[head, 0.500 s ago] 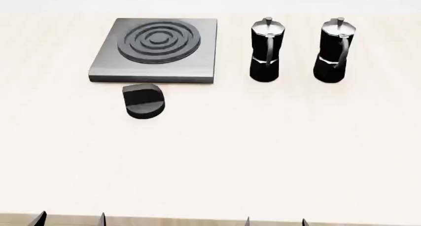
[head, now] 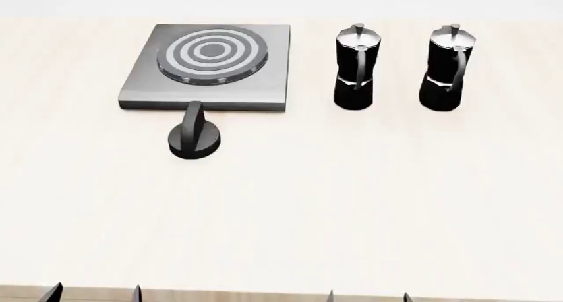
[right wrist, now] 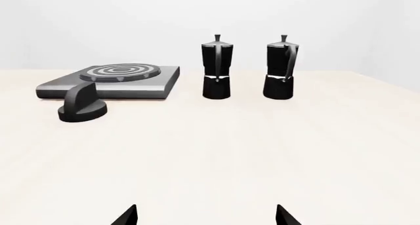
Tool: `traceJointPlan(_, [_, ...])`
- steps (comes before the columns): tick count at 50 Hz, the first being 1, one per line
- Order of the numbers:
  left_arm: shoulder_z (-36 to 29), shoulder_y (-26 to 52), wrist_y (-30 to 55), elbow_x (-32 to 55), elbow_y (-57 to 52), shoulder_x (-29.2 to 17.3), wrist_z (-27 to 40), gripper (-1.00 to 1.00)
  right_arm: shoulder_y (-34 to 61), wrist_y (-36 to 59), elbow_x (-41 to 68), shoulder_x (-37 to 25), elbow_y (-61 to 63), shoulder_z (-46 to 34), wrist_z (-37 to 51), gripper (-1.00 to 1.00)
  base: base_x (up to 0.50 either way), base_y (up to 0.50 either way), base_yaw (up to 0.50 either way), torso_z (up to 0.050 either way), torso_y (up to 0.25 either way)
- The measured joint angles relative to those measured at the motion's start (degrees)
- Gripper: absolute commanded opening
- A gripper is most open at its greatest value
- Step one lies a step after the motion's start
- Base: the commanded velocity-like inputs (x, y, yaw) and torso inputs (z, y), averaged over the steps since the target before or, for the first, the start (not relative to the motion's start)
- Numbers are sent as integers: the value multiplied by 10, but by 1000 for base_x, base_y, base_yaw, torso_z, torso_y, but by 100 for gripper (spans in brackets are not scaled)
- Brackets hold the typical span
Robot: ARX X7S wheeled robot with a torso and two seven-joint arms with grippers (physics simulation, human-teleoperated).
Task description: Turn off the stove.
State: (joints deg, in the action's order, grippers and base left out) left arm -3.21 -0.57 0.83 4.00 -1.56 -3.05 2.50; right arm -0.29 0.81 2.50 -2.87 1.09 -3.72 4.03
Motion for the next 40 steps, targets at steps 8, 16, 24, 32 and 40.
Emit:
traceJointPlan(8, [-6, -1, 0, 6, -3, -5, 10, 100, -1, 3, -3, 3, 3, 3, -4, 100, 0, 0, 0, 0, 0])
traceJointPlan(16, [-8, 2, 15, 20, -6, -9, 21, 100, -3, 3, 10, -1, 7, 1, -1, 100, 0, 0, 0, 0, 0])
traceJointPlan(24, [-14, 1, 22, 32, -19, -17, 29, 100, -12, 9, 6, -14, 44, -4, 13, 100, 0, 0, 0, 0, 0])
traceJointPlan(32, [-16, -2, 47, 45, -74, -30, 36, 100, -29, 39, -2, -31, 132, -2, 28, 100, 0, 0, 0, 0, 0])
traceJointPlan(40, [-11, -5, 75, 65, -150, -48, 40, 100, -46, 83, -11, -50, 237, 5, 41, 100, 0, 0, 0, 0, 0])
